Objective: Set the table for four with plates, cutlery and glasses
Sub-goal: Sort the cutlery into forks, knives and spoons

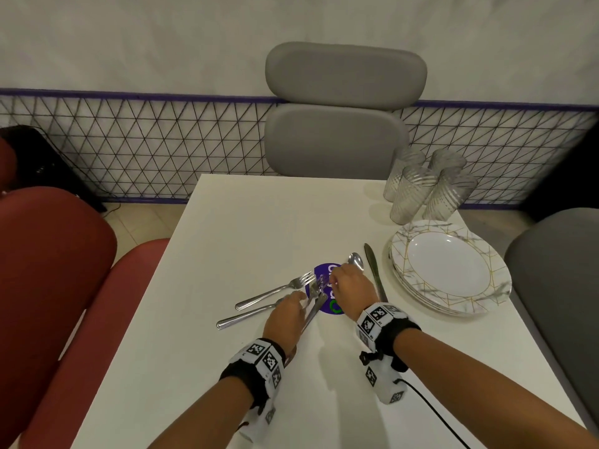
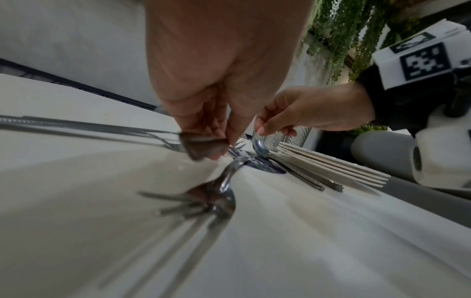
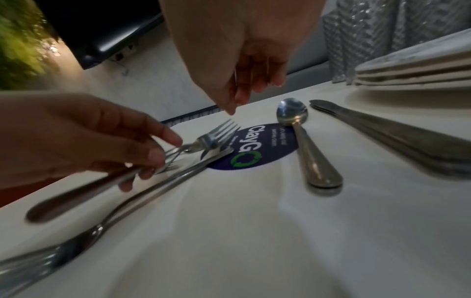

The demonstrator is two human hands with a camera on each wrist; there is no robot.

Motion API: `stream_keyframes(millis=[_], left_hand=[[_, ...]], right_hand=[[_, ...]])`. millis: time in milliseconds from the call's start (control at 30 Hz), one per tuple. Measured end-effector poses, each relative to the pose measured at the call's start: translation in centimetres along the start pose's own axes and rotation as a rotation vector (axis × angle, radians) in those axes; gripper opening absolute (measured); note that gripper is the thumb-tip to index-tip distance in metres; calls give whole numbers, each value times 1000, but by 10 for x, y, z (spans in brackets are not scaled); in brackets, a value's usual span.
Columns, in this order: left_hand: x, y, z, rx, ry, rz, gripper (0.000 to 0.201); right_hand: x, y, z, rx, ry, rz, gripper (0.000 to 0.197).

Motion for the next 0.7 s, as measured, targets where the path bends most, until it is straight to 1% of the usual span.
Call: stream_keyframes(millis=[67, 133, 167, 233, 300, 367, 433, 500, 567, 667, 700], left_hand=[[-4, 1, -13, 38, 69, 76, 37], [-8, -7, -28, -13, 135, 89, 36], [-10, -13, -37, -63, 180, 80, 32], [-16, -29, -54, -182, 277, 54, 24], [-19, -48, -63, -295, 317, 1, 19], [-22, -64, -69, -381, 335, -47, 15], [-25, -73, -75, -444, 355, -57, 16], [-27, -79, -78, -460, 370, -57, 20], [-29, -80, -79, -504, 381, -49, 21], [-32, -79, -81, -595, 405, -56, 20], [-30, -80, -79, -630, 404, -74, 20]], right_hand=[[0, -9, 4, 17, -24, -52, 17], [-2, -19, 11, 29, -86, -138, 20], [-4, -27, 16, 34, -138, -217, 23], [-13, -46, 26, -11, -247, -431, 28], [-23, -64, 35, -118, -360, -615, 30], [-27, -76, 41, -207, -433, -682, 29], [-25, -85, 44, -236, -459, -691, 21], [-20, -89, 46, -175, -494, -632, 14], [-11, -88, 40, 17, -468, -514, 10], [7, -85, 17, 459, -294, -279, 5], [11, -84, 11, 624, -247, -190, 10]])
Point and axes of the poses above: each hand's wrist, its own x-axis towards the middle knuckle, its own z-axis out of the palm, y = z × x, the point moved 6 cm from there along x, towards the middle knuckle, and after that the axes turned 4 degrees about -y, right-handed, at the moved point
